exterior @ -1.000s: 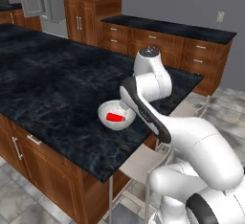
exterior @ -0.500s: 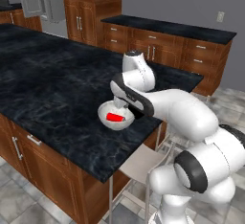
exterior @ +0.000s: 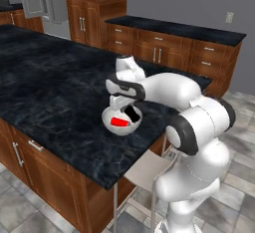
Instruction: Open the fridge, grab two sodas, and place both sodas inside the bowl with ice on the dining counter.
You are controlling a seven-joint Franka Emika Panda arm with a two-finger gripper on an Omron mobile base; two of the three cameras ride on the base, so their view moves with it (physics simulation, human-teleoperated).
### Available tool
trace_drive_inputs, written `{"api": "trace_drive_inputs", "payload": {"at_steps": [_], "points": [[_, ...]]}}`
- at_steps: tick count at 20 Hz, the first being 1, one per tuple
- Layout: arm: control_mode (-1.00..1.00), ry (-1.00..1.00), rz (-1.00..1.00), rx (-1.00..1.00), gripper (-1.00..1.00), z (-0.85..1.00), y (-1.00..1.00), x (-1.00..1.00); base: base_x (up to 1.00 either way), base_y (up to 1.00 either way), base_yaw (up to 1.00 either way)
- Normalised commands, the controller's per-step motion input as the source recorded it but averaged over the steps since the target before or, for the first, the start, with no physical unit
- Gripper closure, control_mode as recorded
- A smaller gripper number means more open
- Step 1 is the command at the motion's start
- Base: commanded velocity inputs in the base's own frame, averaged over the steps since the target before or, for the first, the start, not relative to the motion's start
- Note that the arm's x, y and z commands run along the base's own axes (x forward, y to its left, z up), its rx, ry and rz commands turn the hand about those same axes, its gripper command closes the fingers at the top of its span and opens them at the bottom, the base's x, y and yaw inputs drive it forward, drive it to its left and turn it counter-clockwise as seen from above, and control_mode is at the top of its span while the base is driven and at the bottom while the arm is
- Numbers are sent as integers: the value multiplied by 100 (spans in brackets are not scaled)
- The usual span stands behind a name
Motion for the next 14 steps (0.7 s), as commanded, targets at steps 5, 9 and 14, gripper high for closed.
{"api": "trace_drive_inputs", "payload": {"at_steps": [5, 9, 14], "points": [[-100, 7, 1, -3, 100, -49, 6, 51, 0, 0, 0], [-100, 4, 1, -3, 100, -52, 1, 34, 0, 0, 0], [-100, 2, 1, 0, 100, -34, 9, 30, 0, 0, 0]]}}
